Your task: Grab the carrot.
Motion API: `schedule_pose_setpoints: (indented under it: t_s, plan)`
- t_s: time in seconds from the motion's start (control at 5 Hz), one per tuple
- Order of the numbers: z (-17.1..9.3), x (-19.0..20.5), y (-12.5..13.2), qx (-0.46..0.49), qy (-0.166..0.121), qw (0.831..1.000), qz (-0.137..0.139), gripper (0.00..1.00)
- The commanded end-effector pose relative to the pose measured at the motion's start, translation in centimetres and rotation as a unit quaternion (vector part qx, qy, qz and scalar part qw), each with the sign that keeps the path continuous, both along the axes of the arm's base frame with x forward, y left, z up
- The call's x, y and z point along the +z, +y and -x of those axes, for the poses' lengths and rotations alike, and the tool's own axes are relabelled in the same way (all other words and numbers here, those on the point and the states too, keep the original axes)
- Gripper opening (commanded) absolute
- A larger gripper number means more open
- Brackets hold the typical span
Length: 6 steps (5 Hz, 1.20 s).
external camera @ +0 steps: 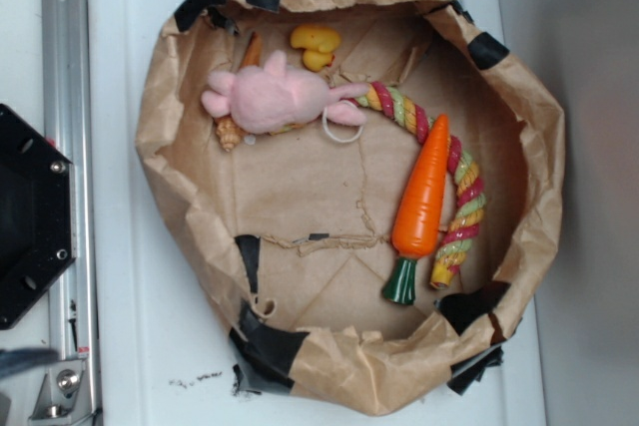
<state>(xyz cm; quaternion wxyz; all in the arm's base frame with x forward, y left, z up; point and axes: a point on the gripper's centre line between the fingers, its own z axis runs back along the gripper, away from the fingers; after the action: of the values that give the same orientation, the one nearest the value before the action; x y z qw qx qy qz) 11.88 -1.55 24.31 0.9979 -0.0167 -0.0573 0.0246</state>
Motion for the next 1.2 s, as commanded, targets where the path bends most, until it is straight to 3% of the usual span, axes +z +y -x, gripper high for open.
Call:
schedule_pose_setpoints:
  t_s: [0.0, 0.2, 0.4, 0.6, 0.8, 1.0]
  plan:
    - [0.0, 0.0, 0.0, 0.0, 0.0, 1.0, 0.0, 1.0]
    - [-5.0, -5.0, 2.3, 0.101, -0.035, 0.994, -0.029, 1.0]
    - [-9.8, -9.1, 2.9, 0.114, -0.014, 0.993, -0.024, 1.0]
    - [-14.0, -11.6, 2.0, 0.132, -0.058, 0.989, 0.016, 1.0]
    - [-15.4, -12.4, 0.9, 0.192, -0.055, 0.977, 0.077, 1.0]
    - [-16.6, -12.8, -0.6, 0.242, -0.079, 0.958, 0.131, 1.0]
